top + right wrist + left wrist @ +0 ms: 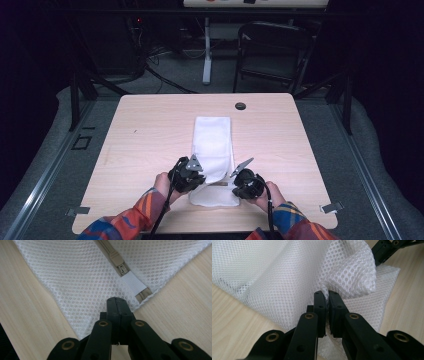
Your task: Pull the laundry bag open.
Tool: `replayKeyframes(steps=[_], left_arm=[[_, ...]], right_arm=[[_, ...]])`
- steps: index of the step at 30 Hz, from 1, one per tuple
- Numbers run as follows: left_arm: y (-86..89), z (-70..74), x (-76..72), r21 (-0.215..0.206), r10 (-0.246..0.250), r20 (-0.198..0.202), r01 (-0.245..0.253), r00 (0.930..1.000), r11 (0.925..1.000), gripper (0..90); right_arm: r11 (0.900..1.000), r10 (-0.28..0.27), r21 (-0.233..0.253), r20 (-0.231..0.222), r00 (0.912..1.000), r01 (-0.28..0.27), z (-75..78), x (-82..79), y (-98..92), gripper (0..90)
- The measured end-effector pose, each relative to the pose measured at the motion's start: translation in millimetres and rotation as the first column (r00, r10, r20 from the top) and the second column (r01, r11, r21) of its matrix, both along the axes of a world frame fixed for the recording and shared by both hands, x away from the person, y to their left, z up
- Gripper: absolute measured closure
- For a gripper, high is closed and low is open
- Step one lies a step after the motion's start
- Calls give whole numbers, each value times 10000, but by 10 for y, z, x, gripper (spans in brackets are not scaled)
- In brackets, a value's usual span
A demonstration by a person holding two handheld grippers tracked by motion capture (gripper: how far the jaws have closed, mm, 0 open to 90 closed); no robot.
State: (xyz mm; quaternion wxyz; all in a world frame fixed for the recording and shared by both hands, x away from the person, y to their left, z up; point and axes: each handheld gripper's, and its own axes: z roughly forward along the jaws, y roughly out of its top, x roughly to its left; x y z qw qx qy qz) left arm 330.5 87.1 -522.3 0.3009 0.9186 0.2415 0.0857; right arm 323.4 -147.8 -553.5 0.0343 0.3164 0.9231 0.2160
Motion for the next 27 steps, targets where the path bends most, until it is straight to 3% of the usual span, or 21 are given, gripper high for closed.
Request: replayKeyframes(steps=[3,8,15,21,27], left_arm=[[44,20,-16,261,244,128,-247,9996,9994,858],[164,48,-18,44,569,94,-569,9983,9984,858],[291,93,-36,85,916,344,-919,9952,9957,859],[305,73,-44,17,927,209,-928,9955,9957,859],[237,54,-67,62,621,84,-622,9980,9980,859]], right_arm=[[10000,-39,42,-46,10000,39,-1,3,-10,900],[10000,-18,-2,-42,10000,18,1,2,-11,900],[10000,-21,-24,-2,10000,21,-1,-2,-8,900],[9999,44,-133,81,10000,-43,2,-10,7,900],[9994,221,-269,237,9995,-215,27,-9,20,900]])
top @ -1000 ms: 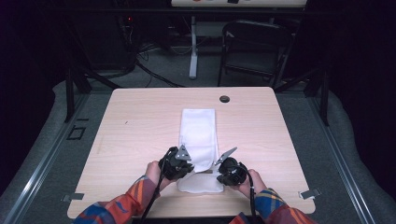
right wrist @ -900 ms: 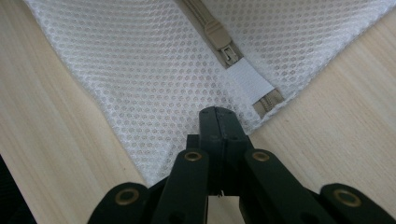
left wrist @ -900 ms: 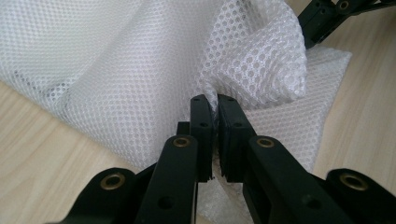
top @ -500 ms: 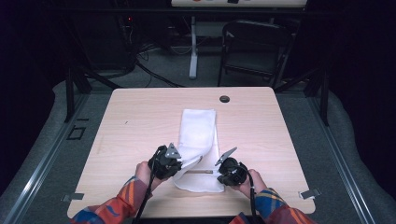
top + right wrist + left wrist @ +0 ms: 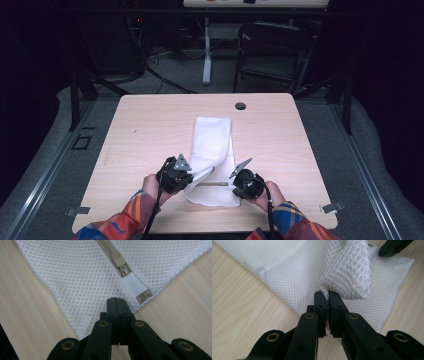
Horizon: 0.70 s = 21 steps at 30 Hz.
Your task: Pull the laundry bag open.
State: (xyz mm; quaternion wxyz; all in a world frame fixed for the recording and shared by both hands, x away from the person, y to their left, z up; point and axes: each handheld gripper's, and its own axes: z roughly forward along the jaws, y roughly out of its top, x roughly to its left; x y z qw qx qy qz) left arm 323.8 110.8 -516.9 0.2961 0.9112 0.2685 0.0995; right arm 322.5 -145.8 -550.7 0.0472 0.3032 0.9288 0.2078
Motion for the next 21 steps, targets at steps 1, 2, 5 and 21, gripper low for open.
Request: replayKeyframes(steps=[1,2,5,21], left_arm=[[-11,-5,-3,-11,-35,-5,35,10000,10000,859],[-19,-11,-7,-84,-41,-52,40,10000,10000,859],[-54,-27,-14,-46,-196,-130,196,9997,9998,859],[-28,-45,9,-128,-325,-22,325,9995,9994,860]], right_arm=[[9998,-120,189,322,9994,114,11,-9,11,900],[9999,-34,167,553,9985,25,40,-9,17,900],[9997,-98,223,925,9957,78,80,8,48,900],[9988,-447,238,1050,9935,425,-56,219,119,900]])
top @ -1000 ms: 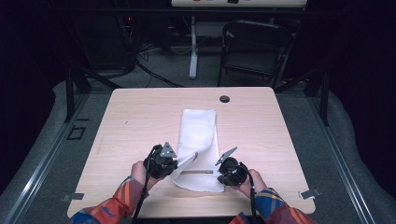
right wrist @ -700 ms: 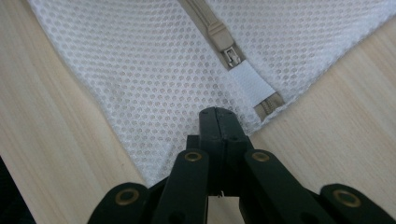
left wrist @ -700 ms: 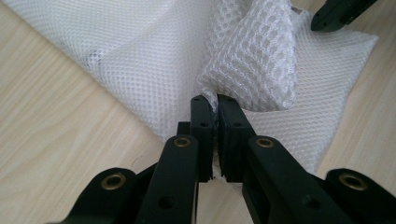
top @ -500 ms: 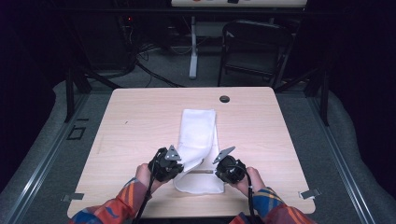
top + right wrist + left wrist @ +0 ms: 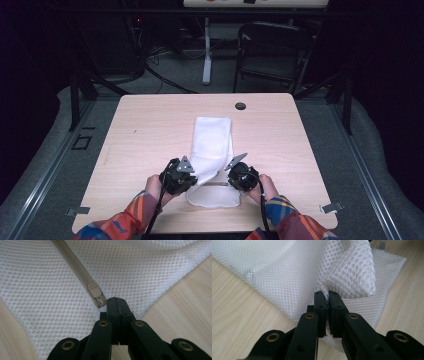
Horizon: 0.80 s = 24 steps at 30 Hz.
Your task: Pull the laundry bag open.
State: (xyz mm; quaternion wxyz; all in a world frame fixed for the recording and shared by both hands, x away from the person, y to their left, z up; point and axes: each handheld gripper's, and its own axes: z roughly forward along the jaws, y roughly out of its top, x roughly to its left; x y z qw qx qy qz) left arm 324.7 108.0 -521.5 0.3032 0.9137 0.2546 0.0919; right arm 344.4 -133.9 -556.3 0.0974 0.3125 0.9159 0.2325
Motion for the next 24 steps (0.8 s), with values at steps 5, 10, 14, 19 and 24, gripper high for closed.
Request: replayKeyframes(steps=[5,10,14,19,24], left_arm=[[68,25,8,23,144,92,-145,9999,9999,863],[104,36,9,52,176,110,-177,9998,9998,863],[151,32,27,-370,367,14,-367,9993,9986,863],[208,32,26,-219,510,13,-510,9987,9985,863],[257,34,18,-116,637,78,-636,9979,9979,865]], right_arm=[[9998,-110,-159,-167,9998,108,11,7,-12,900],[9994,-261,-218,-286,9993,254,17,12,-35,900],[9994,-285,-211,-359,9989,278,21,21,-64,900],[9991,-421,-29,-420,9982,420,14,25,-81,900],[9992,-397,-71,-394,9984,394,15,25,-81,900]])
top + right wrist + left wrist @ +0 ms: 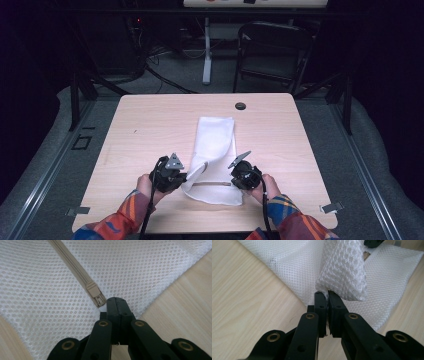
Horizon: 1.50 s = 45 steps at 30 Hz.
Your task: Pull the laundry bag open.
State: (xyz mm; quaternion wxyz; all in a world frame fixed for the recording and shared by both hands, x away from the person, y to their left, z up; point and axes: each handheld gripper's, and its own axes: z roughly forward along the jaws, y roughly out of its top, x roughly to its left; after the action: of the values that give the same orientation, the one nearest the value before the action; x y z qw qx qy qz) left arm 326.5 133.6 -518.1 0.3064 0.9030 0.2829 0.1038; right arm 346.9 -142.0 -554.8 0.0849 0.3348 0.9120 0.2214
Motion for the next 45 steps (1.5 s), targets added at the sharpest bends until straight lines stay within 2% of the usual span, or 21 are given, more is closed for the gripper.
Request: replayKeyframes(steps=[6,13,25,45], left_arm=[[50,-2,-14,77,98,-34,-97,9999,9999,865],[82,-21,-23,387,146,-13,-145,9999,9991,866],[132,-31,-41,417,260,-66,-257,9996,9988,867],[200,-93,-56,963,449,-461,-403,9979,9945,872]], right_arm=[[10000,2,-54,11,10000,-2,3,-1,2,900],[10000,23,-69,18,10000,-23,3,-2,4,900],[9999,55,-107,10,10000,-55,6,0,1,900],[10000,-11,-42,21,10000,11,1,-3,2,900]])
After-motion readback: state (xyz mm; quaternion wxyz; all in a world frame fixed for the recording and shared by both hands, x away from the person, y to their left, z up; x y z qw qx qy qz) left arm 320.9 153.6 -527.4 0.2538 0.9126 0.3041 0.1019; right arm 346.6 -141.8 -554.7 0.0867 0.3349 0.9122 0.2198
